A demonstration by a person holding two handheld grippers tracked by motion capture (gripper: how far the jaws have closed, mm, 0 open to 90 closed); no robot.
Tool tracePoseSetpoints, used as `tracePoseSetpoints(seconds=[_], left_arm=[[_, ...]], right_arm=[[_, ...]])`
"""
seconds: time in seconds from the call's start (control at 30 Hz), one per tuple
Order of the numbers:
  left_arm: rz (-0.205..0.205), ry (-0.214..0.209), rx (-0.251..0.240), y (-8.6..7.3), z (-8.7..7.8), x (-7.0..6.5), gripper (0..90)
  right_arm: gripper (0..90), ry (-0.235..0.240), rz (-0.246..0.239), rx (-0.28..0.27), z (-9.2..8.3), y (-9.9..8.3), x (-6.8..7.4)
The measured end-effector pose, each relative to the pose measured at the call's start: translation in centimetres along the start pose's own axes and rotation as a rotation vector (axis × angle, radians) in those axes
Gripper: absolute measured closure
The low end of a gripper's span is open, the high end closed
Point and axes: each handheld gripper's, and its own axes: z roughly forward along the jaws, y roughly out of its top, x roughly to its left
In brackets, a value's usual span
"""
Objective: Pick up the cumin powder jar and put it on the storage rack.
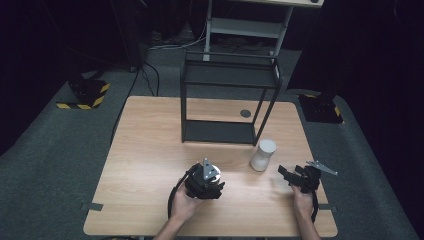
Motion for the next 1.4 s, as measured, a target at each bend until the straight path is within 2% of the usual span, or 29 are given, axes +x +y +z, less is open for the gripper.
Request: tracePoseSetpoints(seconds=[0.07, 0.17, 0.27, 0.43, 0.8, 0.93, 1.17, 1.2, 1.23, 1.27, 1.33, 1.4], left_arm=[[0.000, -0.001, -0.002, 0.3, -0.3, 0.2, 31.7], [-0.027, -0.038, -0.013, 0.8, -1.0, 1.1, 31.7], [-0.034, -0.041, -0.015, 1.4, -1.5, 1.4, 31.7], [-0.007, -0.034, -0.011, 2.8, -2.4, 1.8, 31.7], [0.014, -0.052, -0.018, 5.6, -3.9, 2.9, 31.7], [0.040, -0.049, -0.013, 6.7, -4.6, 2.9, 31.7], [0.045, -0.076, -0.024, 8.8, -6.0, 3.5, 31.7], [-0.012, -0.081, -0.067, 8.4, -5.9, 3.2, 31.7], [-0.027, -0.084, -0.084, 8.5, -6.0, 3.2, 31.7], [-0.030, -0.103, -0.091, 9.1, -6.4, 3.7, 31.7], [-0.037, -0.114, -0.098, 9.4, -6.5, 4.0, 31.7], [-0.023, -0.116, -0.099, 10.1, -6.8, 4.3, 31.7]], right_arm=[[8.4, 0.001, 0.001, -0.001, 0.0, 0.0, 0.0], [8.4, 0.003, 0.001, 0.000, 0.0, 0.0, -0.1], [8.4, 0.006, 0.003, -0.003, 0.0, 0.0, -0.1], [8.4, 0.007, 0.007, -0.006, -0.1, -0.1, -0.2], [8.4, 0.007, 0.013, -0.008, -0.1, -0.1, -0.3], [8.4, 0.008, 0.013, -0.003, 0.0, -0.1, -0.3], [8.4, 0.009, 0.015, -0.001, 0.0, 0.0, -0.3], [8.4, 0.010, 0.014, -0.001, 0.0, 0.0, -0.3], [8.4, 0.011, 0.015, 0.001, 0.0, 0.0, -0.3], [8.4, 0.012, 0.015, 0.002, 0.0, 0.0, -0.3], [8.4, 0.012, 0.014, 0.002, 0.0, 0.0, -0.3], [8.4, 0.014, 0.014, 0.003, 0.0, 0.0, -0.4]])
